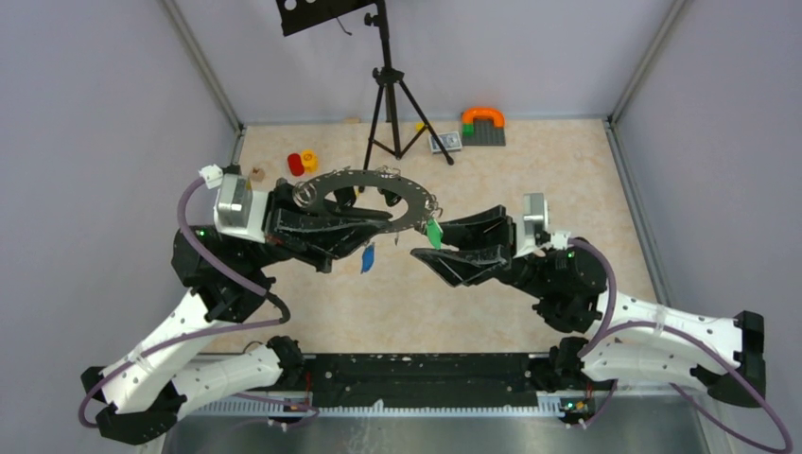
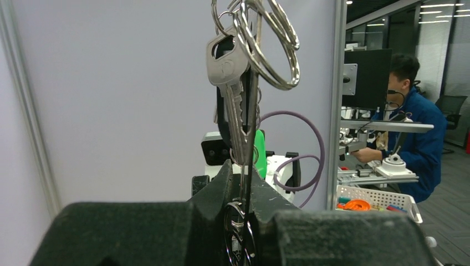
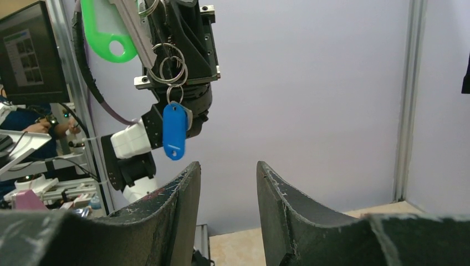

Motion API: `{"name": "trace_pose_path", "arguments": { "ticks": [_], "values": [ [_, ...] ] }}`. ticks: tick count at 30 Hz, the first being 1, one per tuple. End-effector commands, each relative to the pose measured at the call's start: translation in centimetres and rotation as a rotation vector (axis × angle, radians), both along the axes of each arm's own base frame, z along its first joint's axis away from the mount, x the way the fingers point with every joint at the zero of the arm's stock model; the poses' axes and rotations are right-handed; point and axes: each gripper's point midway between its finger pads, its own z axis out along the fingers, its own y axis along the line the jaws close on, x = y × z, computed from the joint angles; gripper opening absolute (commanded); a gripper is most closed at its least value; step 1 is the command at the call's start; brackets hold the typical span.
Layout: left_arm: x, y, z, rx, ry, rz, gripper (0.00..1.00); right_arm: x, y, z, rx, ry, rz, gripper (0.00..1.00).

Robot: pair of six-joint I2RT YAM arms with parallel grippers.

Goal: Remove the keys from the keyring

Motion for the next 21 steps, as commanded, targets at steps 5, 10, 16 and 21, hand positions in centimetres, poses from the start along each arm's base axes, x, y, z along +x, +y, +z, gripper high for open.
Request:
{"name": "trace_pose_path", "arguments": {
  "ticks": [5,10,16,21],
  "values": [
    [-2.1,1.5,1.6,-0.054,-0.065,-0.042,0.0,-1.0,-1.4,2.1,0.037,-0.042,0.002,0.42],
    [-2.3,1.7,1.3,-0.037,-0.072,-0.044,0.0,-1.2,-1.8,2.2,-0.017,-0.071,-0.012,0.43],
    [-2.7,2.1,1.4,-0.001,-0.095,-0.022,0.0,-1.4,-2.5,1.6,-0.141,-0.093,-0.036,0.44],
    [-2.6,2.0,0.6,0.129,-0.135,0.028,0.0,-1.9,-4.1,1.0,-0.222,-0.114,-0.048,0.47]
  ]
}}
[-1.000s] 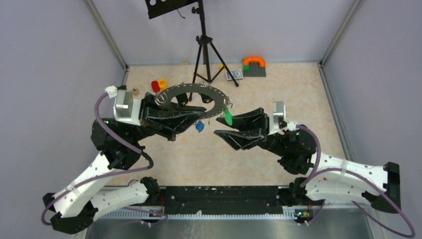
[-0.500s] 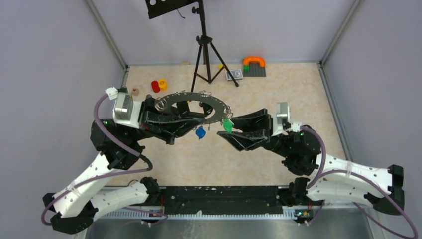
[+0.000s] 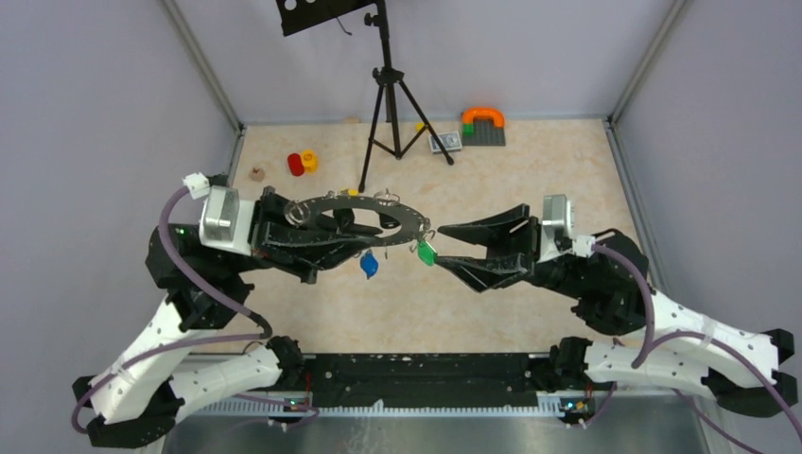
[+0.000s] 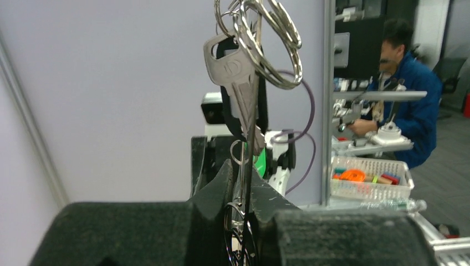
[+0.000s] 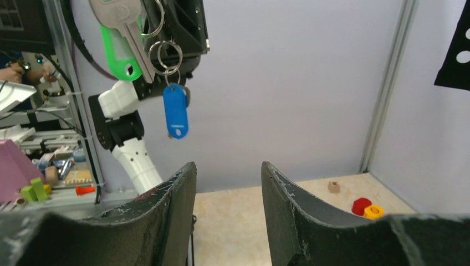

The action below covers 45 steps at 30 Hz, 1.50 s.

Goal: Remove the keys from the keyring

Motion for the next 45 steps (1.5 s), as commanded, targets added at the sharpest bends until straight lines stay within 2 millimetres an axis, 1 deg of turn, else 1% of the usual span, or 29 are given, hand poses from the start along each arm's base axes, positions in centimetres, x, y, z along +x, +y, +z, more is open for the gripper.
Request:
{"name": "trace_pose_path", "arguments": {
  "ticks": [1,4,6,9,12,16,18,20,26,32,34,40,43,45],
  "values": [
    [-0.9,1.3,1.2,0.064,-0.099,0.06,0.0,-1.3,-2.1,0.6,-0.07,-0.039,0.005,0.47],
    [-0.6,1.4,0.5,0.162,-0.117,0.093,0.0,-1.4,-3.2,0.4,-0.109,-0.061,-0.016,0.47],
    [-0.4,1.5,0.2,0.221,-0.138,0.119,0.0,-1.5,-3.8,-0.5,-0.151,-0.046,-0.019,0.47],
    [0.7,1.0,-1.1,0.347,-0.137,0.154,0.0,-1.7,-4.3,-1.0,-0.177,-0.036,-0.021,0.48],
    [2.4,0.4,-2.8,0.479,-0.097,0.193,0.0,-1.5,-4.3,-1.5,-0.2,-0.027,-0.028,0.49],
    [5.0,-0.2,-5.6,0.65,0.008,0.267,0.0,-1.2,-3.8,-2.2,-0.23,-0.025,-0.036,0.49],
    [5.8,-0.4,-6.9,0.715,0.041,0.285,0.0,-1.0,-3.5,-2.6,-0.243,-0.024,-0.037,0.49],
    [6.1,-0.4,-7.5,0.747,0.053,0.29,0.0,-0.9,-3.4,-2.9,-0.248,-0.022,-0.04,0.5],
    [6.2,-0.1,-8.0,0.765,0.055,0.301,0.0,-0.1,-2.9,-4.2,-0.262,0.0,-0.071,0.57],
    [6.1,-0.1,-8.4,0.781,0.057,0.292,0.0,1.6,-2.2,-5.8,-0.258,0.031,-0.144,0.62],
    [6.1,-0.1,-8.6,0.785,0.058,0.294,0.0,1.9,-1.8,-6.2,-0.245,0.037,-0.151,0.63],
    [6.0,0.1,-8.8,0.788,0.055,0.296,0.0,2.2,-0.6,-5.9,-0.172,0.049,-0.141,0.65],
    [6.0,0.2,-8.8,0.788,0.055,0.298,0.0,3.1,-0.1,-6.1,-0.157,0.09,-0.168,0.65],
    [6.0,0.2,-8.8,0.788,0.056,0.296,0.0,4.1,-0.1,-6.3,-0.15,0.112,-0.221,0.65]
  ]
}}
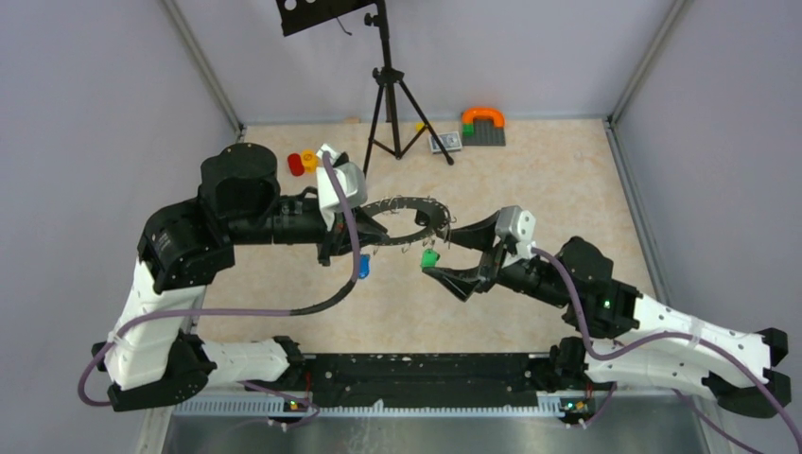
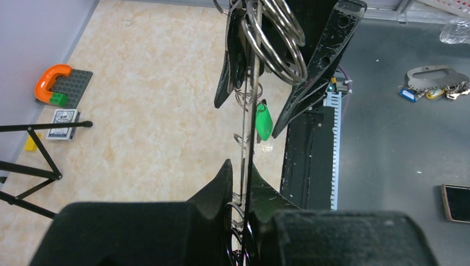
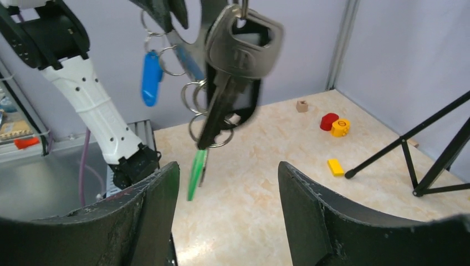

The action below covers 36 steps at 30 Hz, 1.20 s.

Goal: Remove the keys from the keyring

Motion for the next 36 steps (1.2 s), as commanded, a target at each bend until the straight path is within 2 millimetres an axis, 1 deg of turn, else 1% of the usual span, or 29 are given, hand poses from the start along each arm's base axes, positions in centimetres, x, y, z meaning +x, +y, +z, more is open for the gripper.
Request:
{"name": "trace_pose_path", "arguments": {
  "ticks": [1,6,9,12,15,17,20,26,29,31,36],
  "values": [
    [-0.4,0.4,1.9,-0.063,-0.056,-0.006,0.0,1.4,-0.2,2.5,0.118,0.016,-0.084,0.65],
    [-0.4,0.3,2.0,-0.065,-0.061,-0.01,0.0,1.8,-0.2,2.9,0.161,0.009,-0.101,0.65],
    [-0.4,0.4,2.1,-0.069,-0.063,-0.011,0.0,1.6,0.1,3.2,0.186,0.01,-0.086,0.63],
    [-0.4,0.3,2.1,-0.069,-0.062,-0.011,0.0,1.4,0.6,3.2,0.189,0.013,-0.069,0.55],
    [-0.4,0.3,2.2,-0.073,-0.067,-0.011,0.0,1.2,1.0,3.1,0.187,0.018,-0.051,0.44],
    [-0.4,0.3,2.2,-0.074,-0.069,-0.01,0.0,1.1,1.0,3.1,0.184,0.021,-0.041,0.39],
    [-0.3,0.4,2.2,-0.075,-0.074,-0.005,0.0,0.9,0.9,3.1,0.181,0.029,-0.033,0.33],
    [-0.2,0.7,2.2,-0.076,-0.081,0.009,0.0,0.2,0.0,3.6,0.188,0.032,-0.016,0.25],
    [0.0,1.0,2.1,-0.073,-0.086,0.029,0.0,-0.2,-0.7,3.9,0.192,0.029,-0.007,0.18],
    [0.2,1.1,2.1,-0.07,-0.089,0.045,0.0,-0.9,-0.9,4.2,0.191,0.021,0.025,0.15],
    [0.5,1.1,2.0,-0.074,-0.087,0.061,0.0,-1.6,-1.5,4.6,0.186,0.015,0.047,0.11]
  ]
}}
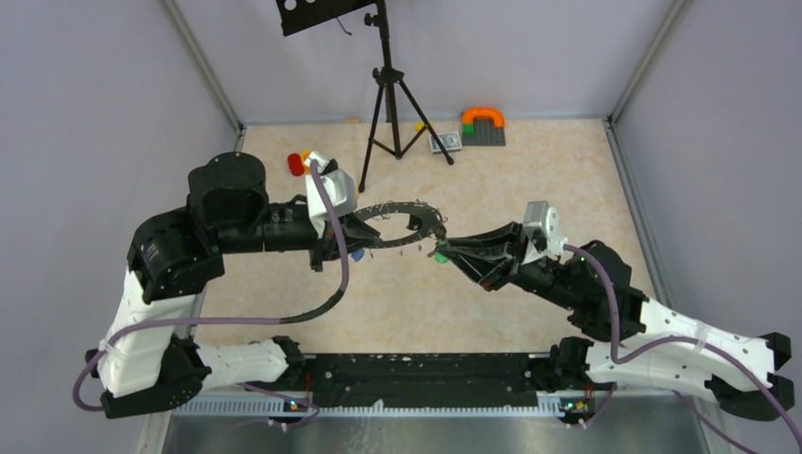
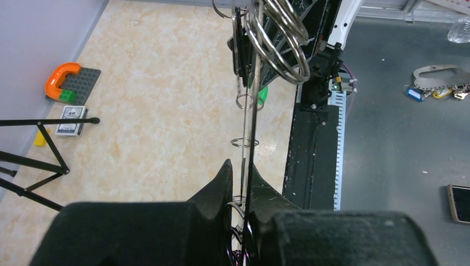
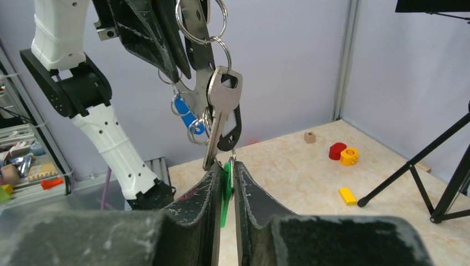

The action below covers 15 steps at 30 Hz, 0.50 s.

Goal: Remove the keys from the keyring

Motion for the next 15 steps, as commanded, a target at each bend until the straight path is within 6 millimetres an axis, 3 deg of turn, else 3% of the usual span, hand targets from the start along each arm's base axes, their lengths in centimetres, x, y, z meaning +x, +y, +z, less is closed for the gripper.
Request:
{"name": "trace_pose_path", "arguments": {
  "ticks": [1,15],
  "values": [
    [0.7,-0.1,1.9,-0.069,-0.063,0.028,0.0,-1.4,-0.6,1.4,0.017,-0.012,0.051,0.1],
    [0.3,-1.2,2.5,-0.167,-0.038,0.001,0.0,-1.8,0.6,1.8,0.038,-0.028,0.098,0.09]
  ]
}}
